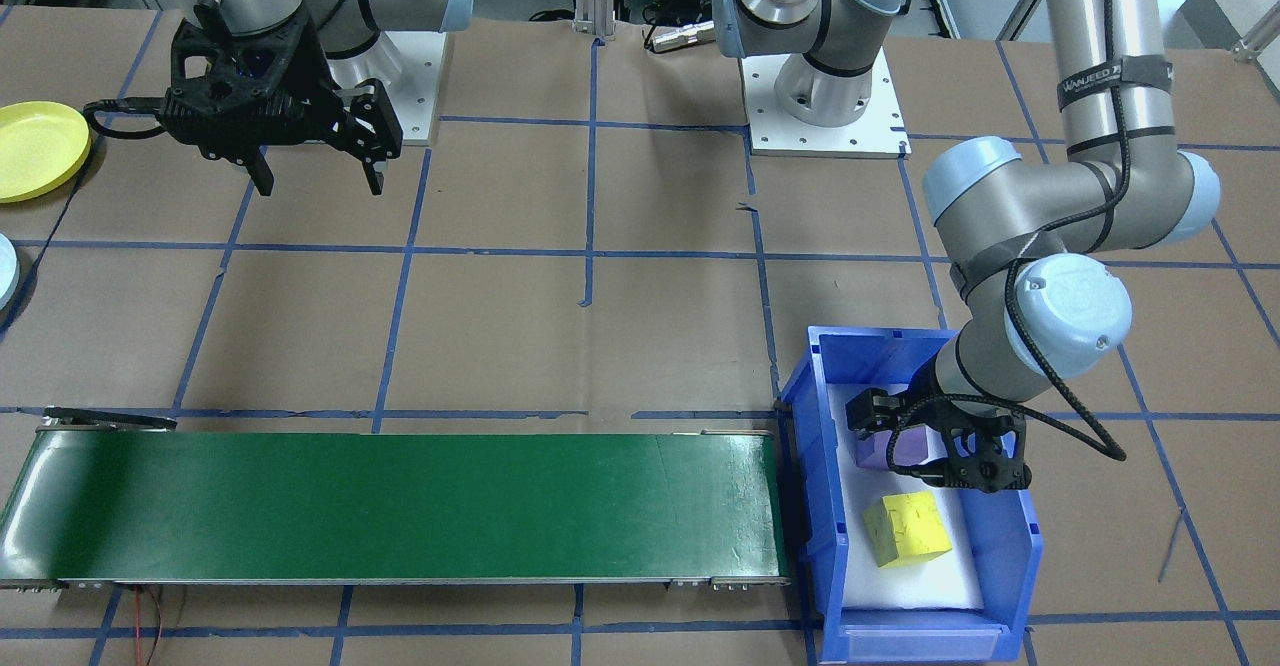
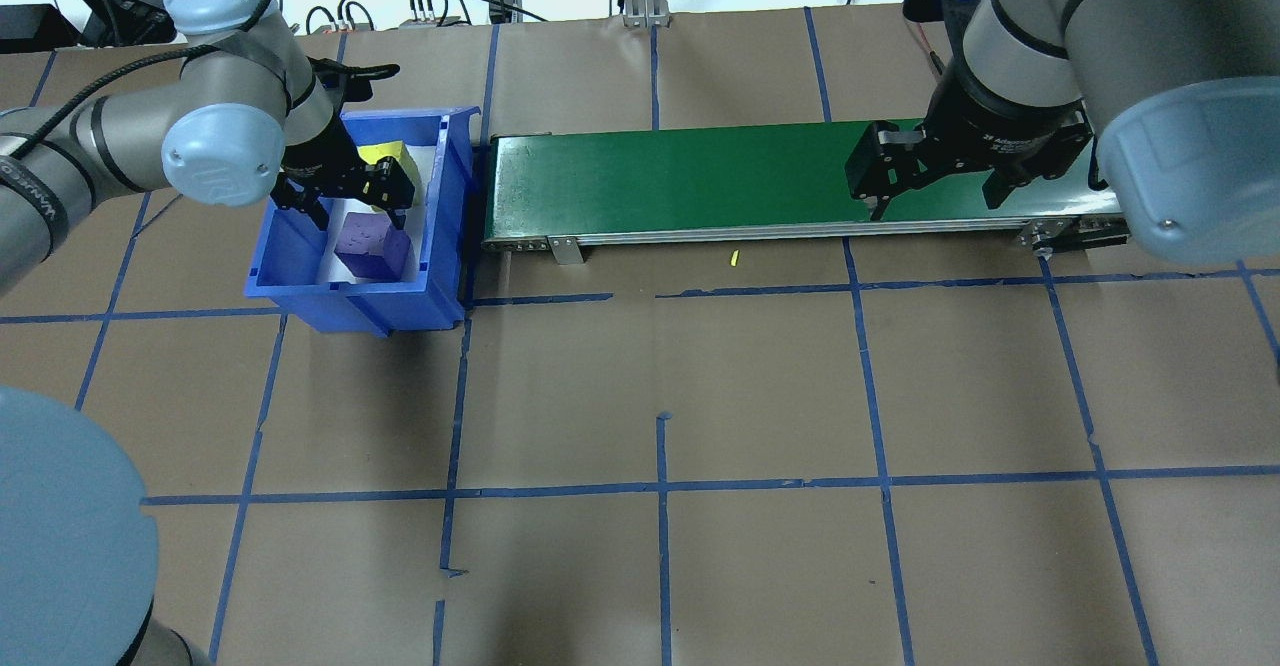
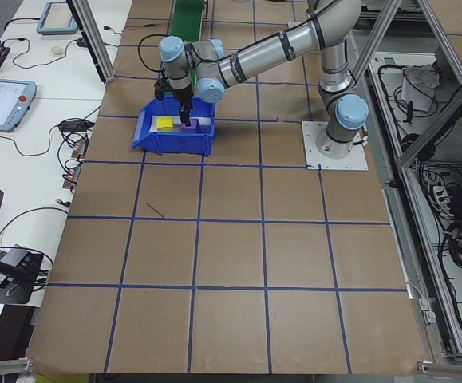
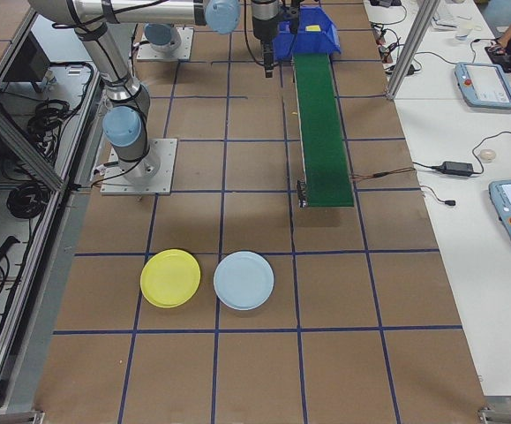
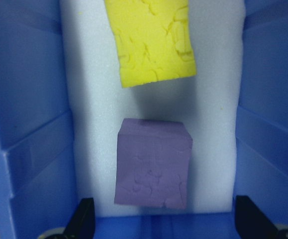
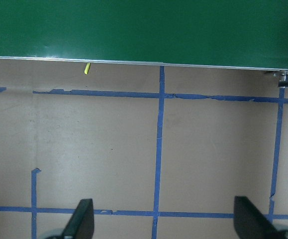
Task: Move block left to right into plate
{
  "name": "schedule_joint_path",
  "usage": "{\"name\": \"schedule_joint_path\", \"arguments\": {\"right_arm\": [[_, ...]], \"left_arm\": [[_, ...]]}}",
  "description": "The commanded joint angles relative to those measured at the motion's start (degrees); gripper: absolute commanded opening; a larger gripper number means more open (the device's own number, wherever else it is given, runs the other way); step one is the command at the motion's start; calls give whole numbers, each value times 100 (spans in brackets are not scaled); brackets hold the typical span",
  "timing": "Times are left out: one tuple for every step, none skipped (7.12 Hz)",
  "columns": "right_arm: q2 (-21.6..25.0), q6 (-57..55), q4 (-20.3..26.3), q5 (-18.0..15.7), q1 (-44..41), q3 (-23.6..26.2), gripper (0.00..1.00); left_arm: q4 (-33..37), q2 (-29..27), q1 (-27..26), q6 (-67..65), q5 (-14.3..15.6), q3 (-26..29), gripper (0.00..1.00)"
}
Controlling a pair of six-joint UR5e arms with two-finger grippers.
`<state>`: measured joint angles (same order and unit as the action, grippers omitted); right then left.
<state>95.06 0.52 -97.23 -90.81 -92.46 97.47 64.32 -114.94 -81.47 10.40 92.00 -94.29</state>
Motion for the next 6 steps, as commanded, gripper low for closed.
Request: {"name": "schedule_joint_path", "arguments": {"right_arm": [[-4, -61, 2, 20, -9, 18, 100], [-5, -61, 2, 20, -9, 27, 100], [-5, -61, -33, 20, -9, 36, 100], [-5, -61, -51, 20, -26, 36, 100], [-5, -61, -59, 20, -18, 44, 100], [-13, -61, -68, 20, -26, 44, 100]], "left_arm": [[-227, -265, 0, -3, 2, -80, 75], [-210, -257, 0, 14, 2, -72, 40], [-166, -135, 0, -29, -7, -28, 33], [-131, 14, 0, -47, 11, 33, 33], [278, 163, -17, -404, -41, 382, 33], [813, 217, -52, -729, -190, 934, 33]]}}
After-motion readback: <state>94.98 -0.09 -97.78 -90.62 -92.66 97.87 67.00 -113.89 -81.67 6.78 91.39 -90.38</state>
